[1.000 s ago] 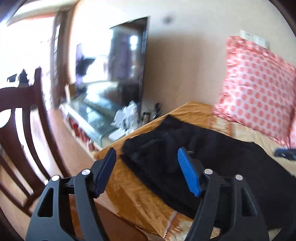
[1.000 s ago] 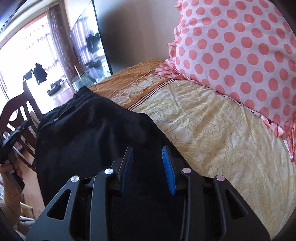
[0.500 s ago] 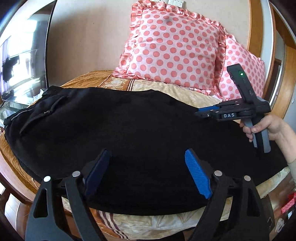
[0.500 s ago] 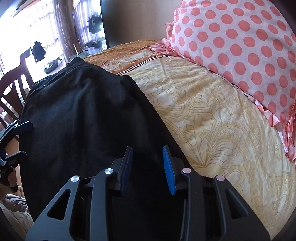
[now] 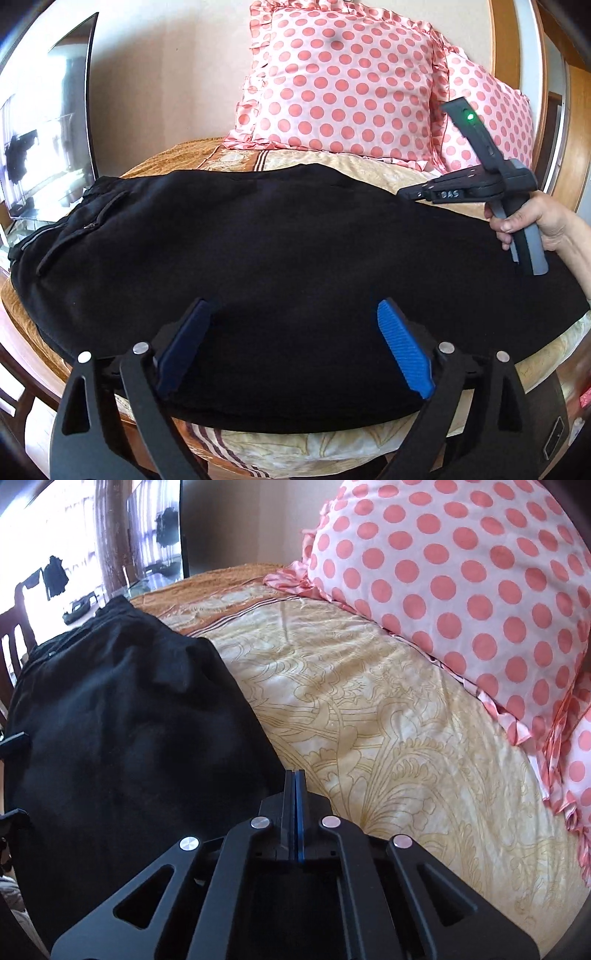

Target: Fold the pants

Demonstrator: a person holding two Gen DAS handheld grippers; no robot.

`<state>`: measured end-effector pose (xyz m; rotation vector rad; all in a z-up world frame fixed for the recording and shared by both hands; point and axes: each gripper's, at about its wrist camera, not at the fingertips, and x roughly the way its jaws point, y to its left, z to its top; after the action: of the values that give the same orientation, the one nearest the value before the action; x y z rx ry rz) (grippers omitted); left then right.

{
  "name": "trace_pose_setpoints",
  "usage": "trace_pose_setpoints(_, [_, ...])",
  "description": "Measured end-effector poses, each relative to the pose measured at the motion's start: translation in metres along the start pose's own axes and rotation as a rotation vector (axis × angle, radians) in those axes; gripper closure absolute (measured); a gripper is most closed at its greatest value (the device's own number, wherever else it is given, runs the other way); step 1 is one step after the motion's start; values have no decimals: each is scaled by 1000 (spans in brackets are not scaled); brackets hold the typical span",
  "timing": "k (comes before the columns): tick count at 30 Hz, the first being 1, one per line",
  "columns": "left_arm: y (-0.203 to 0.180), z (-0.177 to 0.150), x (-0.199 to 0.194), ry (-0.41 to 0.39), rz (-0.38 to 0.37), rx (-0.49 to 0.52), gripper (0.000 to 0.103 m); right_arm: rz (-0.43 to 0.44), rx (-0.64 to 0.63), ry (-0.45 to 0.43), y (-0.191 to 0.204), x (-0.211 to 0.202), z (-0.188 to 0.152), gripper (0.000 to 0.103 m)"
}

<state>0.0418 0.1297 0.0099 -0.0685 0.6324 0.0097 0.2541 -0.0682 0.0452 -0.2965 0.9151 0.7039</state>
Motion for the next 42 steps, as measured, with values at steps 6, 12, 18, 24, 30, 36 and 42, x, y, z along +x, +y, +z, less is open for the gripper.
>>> trace_pose_setpoints(6, [0, 3, -7, -5, -41, -8, 11, -40, 116, -110, -24, -74, -48, 67])
trace_pose_setpoints(12, [-28, 5, -16, -49, -91, 62, 9, -334, 268, -100, -91, -142, -128, 56])
trace_pose_setpoints(18, [-44, -1, 2, 3, -94, 86, 8, -413, 386, -12, -128, -164, -193, 56])
trace_pose_setpoints(24, [-51, -3, 9, 13, -59, 110, 5, -429, 341, 13, -123, -150, -198, 56])
trace_pose_setpoints(30, [-53, -5, 10, 9, -39, 119, 3, -523, 429, 37, -151, -154, -205, 51])
trace_pose_setpoints(36, [-54, -5, 11, 10, -37, 123, 2, -569, 681, -122, -175, -229, -249, 51])
trace_pose_setpoints(42, [-53, -5, 13, 10, -42, 127, 2, -737, 873, -44, -242, -288, -322, 51])
